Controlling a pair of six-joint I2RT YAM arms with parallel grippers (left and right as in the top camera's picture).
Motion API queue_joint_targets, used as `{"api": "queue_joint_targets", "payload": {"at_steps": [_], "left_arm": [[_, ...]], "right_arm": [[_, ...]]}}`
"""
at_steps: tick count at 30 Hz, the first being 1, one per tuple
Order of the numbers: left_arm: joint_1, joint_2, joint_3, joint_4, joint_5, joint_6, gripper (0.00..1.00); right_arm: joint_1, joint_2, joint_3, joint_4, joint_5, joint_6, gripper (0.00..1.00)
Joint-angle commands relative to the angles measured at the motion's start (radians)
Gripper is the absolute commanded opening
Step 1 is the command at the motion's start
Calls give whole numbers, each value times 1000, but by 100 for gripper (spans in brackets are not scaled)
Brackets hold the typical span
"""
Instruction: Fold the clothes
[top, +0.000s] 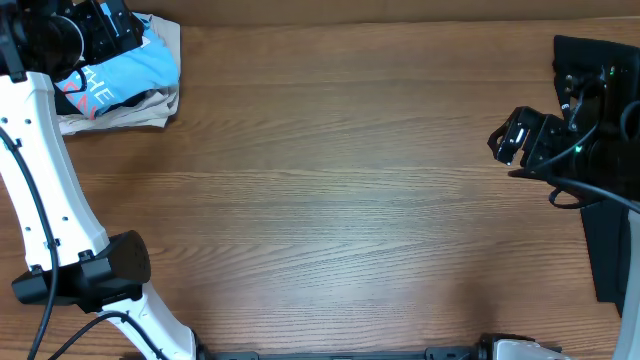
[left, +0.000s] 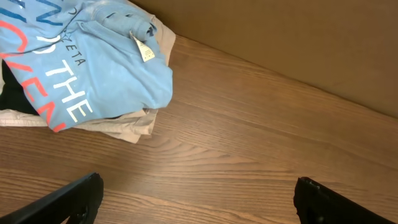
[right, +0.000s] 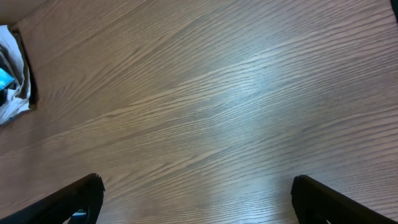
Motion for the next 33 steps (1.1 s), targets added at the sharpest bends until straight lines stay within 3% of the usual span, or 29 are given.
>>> {"api": "queue_joint_targets", "payload": {"at_steps": [1, 10, 15, 33], "left_arm": [[-5, -1, 0, 0, 18, -3, 100], [-5, -1, 0, 0, 18, -2, 100], [-5, -1, 0, 0, 19, -3, 100], [-5, -1, 0, 0, 18, -2, 100]], "right_arm": [[3, -22, 12, 3, 16, -17, 100], [3, -78, 12, 8, 64, -37, 100], [3, -185, -88, 162, 67, -75, 100], [4, -1093, -1254, 1080, 21, -75, 100]]}}
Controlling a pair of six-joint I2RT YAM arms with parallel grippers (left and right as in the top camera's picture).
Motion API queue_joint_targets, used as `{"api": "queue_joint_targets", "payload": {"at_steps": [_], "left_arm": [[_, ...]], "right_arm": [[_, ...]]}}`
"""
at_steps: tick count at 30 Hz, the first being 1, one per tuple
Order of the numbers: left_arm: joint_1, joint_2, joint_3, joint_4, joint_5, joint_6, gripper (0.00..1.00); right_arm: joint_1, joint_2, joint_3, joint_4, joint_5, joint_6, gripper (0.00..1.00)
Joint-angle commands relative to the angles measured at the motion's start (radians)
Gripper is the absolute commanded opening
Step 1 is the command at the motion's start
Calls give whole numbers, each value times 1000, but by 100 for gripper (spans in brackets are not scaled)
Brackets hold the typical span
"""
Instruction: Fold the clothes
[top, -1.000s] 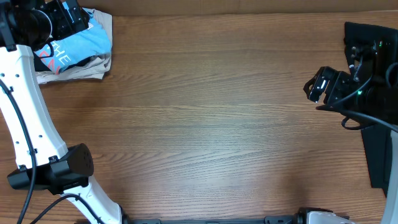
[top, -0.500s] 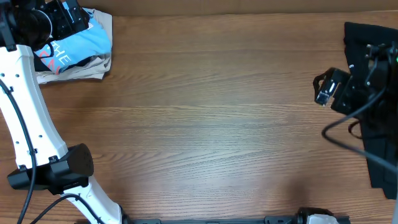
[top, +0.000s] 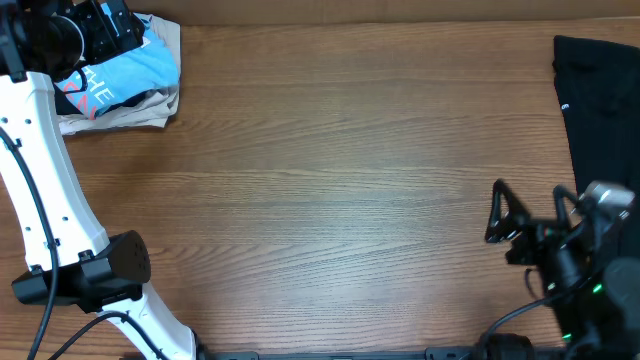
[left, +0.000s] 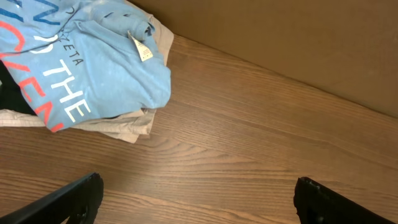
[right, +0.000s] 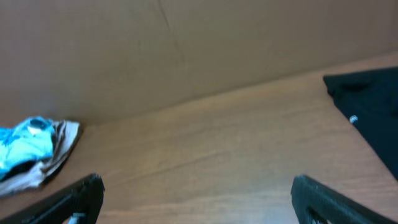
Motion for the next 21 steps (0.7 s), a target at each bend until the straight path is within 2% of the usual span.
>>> {"api": "queue_joint_targets", "payload": {"at_steps": [1, 6, 12, 16, 21], "left_arm": [[-5, -1, 1, 0, 11, -3, 100], [-5, -1, 1, 1, 11, -2, 100], [-5, -1, 1, 1, 11, -2, 100], [-5, -1, 1, 1, 11, -3, 100], [-5, -1, 1, 1, 11, -2, 100]], "right_arm": [[4, -126, -180, 116, -19, -5, 100], [18, -258, -427, 381, -32, -4, 100], [52, -357, -642, 608, -27, 8, 100], [55, -391, -719, 686, 19, 77, 100], [59, -391, -749, 699, 57, 80, 100]]}}
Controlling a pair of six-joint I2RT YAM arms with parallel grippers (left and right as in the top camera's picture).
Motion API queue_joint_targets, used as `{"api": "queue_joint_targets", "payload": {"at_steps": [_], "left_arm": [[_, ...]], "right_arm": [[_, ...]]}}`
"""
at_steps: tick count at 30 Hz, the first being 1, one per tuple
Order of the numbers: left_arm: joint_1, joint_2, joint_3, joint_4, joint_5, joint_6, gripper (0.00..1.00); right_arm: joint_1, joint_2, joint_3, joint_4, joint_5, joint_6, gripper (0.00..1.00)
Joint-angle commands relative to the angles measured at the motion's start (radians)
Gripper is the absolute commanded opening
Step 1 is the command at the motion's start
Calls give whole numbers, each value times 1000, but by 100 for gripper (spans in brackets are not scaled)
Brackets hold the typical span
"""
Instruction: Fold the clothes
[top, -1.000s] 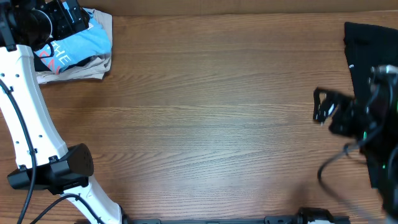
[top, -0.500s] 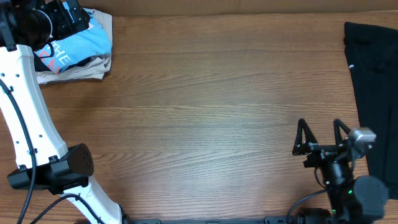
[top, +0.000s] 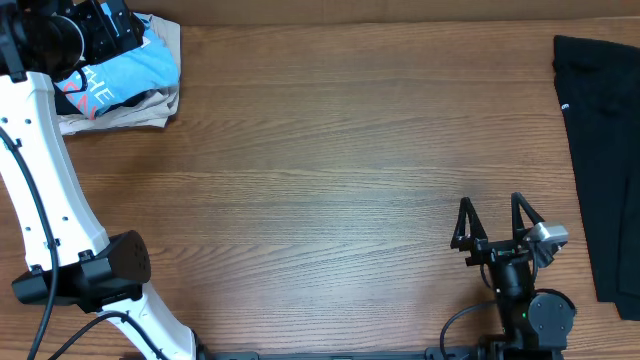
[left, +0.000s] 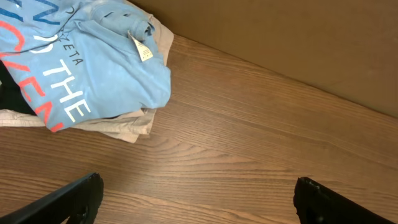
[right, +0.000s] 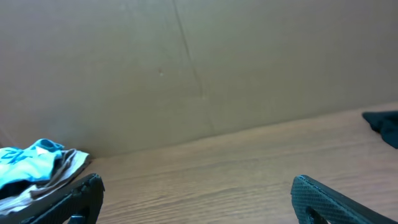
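A pile of clothes lies at the table's far left corner: a light blue printed shirt on top of a beige garment. A black garment lies flat along the right edge, and its corner shows in the right wrist view. My left gripper hovers open just right of the pile, holding nothing. My right gripper stands open and empty low near the front edge, aimed at the back wall, well away from both garments.
A brown cardboard wall runs along the table's back edge. The wooden tabletop stretches between the pile and the black garment. The left arm's white links rise along the left side.
My right gripper has moved left and closer to the front edge, and its camera now looks level at the back wall. The left arm and both garments have not moved.
First my right gripper hung open at the right edge beside the black garment, looking down on bare table. Then it was low at the front right, with the garment lying flat in full view. Now it sits by the front edge. The left gripper stayed by the pile.
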Motion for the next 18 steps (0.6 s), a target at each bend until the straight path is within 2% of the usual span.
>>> {"api": "queue_joint_targets", "payload": {"at_steps": [1, 7, 11, 18], "left_arm": [[-5, -1, 1, 1, 11, -3, 100], [-5, -1, 1, 0, 11, -3, 100], [-5, -1, 2, 0, 11, -3, 100], [-5, -1, 2, 0, 11, -3, 100]], "right_arm": [[12, -13, -27, 13, 55, 24, 100], [14, -13, -40, -16, 102, 23, 100], [14, -11, -40, -97, 105, 23, 100], [14, -11, -39, -96, 98, 23, 100]]}}
